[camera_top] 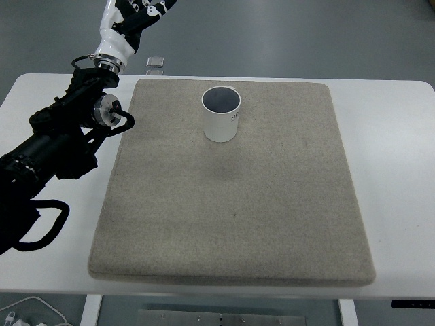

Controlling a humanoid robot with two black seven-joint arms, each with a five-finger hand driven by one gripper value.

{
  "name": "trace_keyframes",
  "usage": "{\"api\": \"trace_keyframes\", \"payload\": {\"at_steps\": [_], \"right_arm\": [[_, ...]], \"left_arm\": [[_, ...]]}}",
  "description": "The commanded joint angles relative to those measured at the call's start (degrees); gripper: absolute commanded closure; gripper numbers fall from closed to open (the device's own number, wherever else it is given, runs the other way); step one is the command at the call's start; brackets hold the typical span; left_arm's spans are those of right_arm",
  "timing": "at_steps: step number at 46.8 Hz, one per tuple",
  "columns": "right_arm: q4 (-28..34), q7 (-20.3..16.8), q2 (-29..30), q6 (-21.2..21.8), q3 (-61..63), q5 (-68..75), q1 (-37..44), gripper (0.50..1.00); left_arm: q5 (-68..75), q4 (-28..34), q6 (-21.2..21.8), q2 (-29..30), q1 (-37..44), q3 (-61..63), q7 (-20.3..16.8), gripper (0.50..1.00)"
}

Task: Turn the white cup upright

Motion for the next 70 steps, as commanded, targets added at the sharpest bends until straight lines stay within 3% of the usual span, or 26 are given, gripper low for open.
{"api": "trace_keyframes", "payload": {"at_steps": [1, 6, 10, 16, 21, 39, 70], "right_arm": [[0.0, 0.0, 0.0, 0.0, 0.0, 0.0, 0.0, 0.572], [0.0, 0.0, 0.0, 0.0, 0.1, 0.0, -0.4, 0.570], [0.0, 0.0, 0.0, -0.1, 0.2, 0.0, -0.8, 0.570], [0.0, 0.0, 0.0, 0.0, 0.2, 0.0, -0.8, 0.570], [0.0, 0.0, 0.0, -0.1, 0.2, 0.1, -0.8, 0.570], [0.0, 0.0, 0.0, 0.0, 0.2, 0.2, -0.8, 0.572], [-0.1, 0.0, 0.0, -0.1, 0.7, 0.4, -0.8, 0.572]], "left_arm": [[-3.3, 0.1, 0.0, 0.2, -0.1, -0.1, 3.5, 0.510], [-7.2, 0.8, 0.2, 0.3, 0.0, -0.2, 13.4, 0.508], [-12.9, 2.3, -0.1, 0.3, -0.1, -0.3, 19.0, 0.508], [-18.2, 4.5, -1.6, 0.8, -0.2, 0.5, 25.8, 0.508], [-18.8, 5.7, -4.4, 0.7, -0.2, -0.1, 29.2, 0.508], [-20.3, 8.9, -13.5, 0.7, 0.3, -0.5, 31.0, 0.508], [-23.7, 13.0, -12.9, -3.0, 0.6, -3.5, 27.6, 0.508]]}}
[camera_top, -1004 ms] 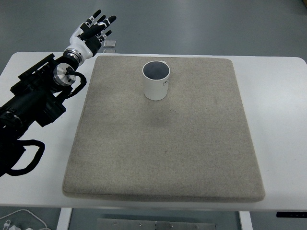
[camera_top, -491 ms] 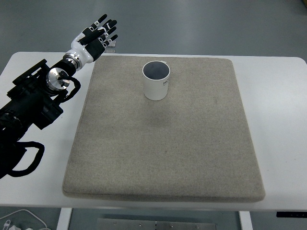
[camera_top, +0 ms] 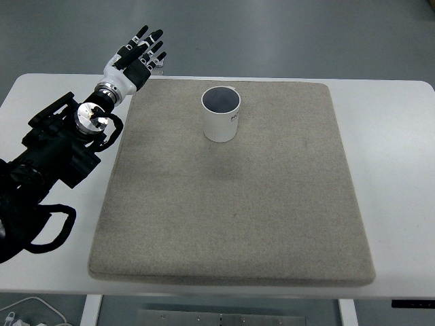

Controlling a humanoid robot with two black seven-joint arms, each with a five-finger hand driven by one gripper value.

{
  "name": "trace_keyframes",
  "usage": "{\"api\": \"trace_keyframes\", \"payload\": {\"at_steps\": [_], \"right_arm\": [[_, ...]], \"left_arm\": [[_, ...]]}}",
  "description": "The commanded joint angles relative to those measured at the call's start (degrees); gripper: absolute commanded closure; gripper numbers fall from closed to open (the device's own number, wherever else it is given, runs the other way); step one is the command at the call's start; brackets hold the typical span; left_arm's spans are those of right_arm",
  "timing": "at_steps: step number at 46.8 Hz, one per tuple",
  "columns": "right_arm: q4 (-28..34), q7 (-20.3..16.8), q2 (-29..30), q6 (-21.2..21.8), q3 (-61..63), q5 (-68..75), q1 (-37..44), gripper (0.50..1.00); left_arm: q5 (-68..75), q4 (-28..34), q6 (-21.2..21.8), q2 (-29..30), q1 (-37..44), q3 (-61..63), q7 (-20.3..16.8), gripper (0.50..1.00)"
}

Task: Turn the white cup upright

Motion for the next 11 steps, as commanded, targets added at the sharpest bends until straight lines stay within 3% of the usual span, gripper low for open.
{"api": "trace_keyframes", "payload": {"at_steps": [1, 11], "right_arm": [[-0.1, 0.0, 0.0, 0.0, 0.0, 0.0, 0.0, 0.570], [-0.1, 0.0, 0.0, 0.0, 0.1, 0.1, 0.0, 0.570]], "left_arm": [[0.2, 0.0, 0.0, -0.4, 0.0, 0.2, -1.4, 0.508], [0.7, 0.0, 0.1, -1.1, -0.1, 1.0, -1.9, 0.510]]}}
